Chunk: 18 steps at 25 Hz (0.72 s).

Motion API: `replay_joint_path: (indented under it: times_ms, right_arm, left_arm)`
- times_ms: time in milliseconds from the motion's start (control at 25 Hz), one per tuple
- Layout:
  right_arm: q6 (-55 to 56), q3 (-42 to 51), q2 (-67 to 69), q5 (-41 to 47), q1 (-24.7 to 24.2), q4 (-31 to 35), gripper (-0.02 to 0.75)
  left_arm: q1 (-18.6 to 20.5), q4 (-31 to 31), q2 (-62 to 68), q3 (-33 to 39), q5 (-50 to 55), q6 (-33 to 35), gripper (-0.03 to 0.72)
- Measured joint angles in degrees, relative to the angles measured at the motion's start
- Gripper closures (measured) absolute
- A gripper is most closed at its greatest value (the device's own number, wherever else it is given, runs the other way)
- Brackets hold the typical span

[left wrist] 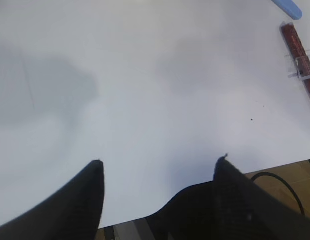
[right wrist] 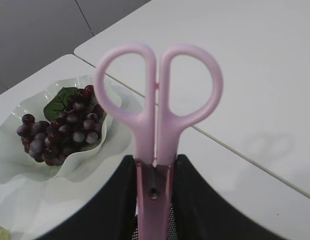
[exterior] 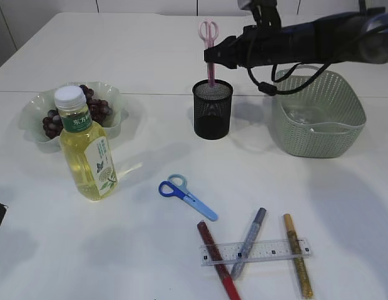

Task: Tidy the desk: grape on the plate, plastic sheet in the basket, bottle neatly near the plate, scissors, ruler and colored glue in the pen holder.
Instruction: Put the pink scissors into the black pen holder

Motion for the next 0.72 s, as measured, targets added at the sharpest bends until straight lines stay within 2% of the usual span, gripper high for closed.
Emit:
replay_joint_path:
  times_ms: [120,360,600,720]
  right_arm:
    - [-5.43,0.0,2.42,0.0,-0.09,3.4,0.543]
    - [-8.56,0.0,3.68,0.0,-0.09,4.25,0.538]
    - [-12.15,0.0,3.68,2.3,-0.09,4.39,0.414]
    - [-12.32,0.0,3.68,3.81,-0.09,4.39,0.381]
  left_arm:
    - [0.0,0.0,0.0,0.0,0.0,0.0,0.193]
    - [0.0,0.0,0.0,0.0,0.0,0.0,0.193]
    - [0.0,0.0,0.0,0.0,0.0,0.0,0.193]
    - [0.0,0.0,0.0,0.0,0.0,0.0,0.193]
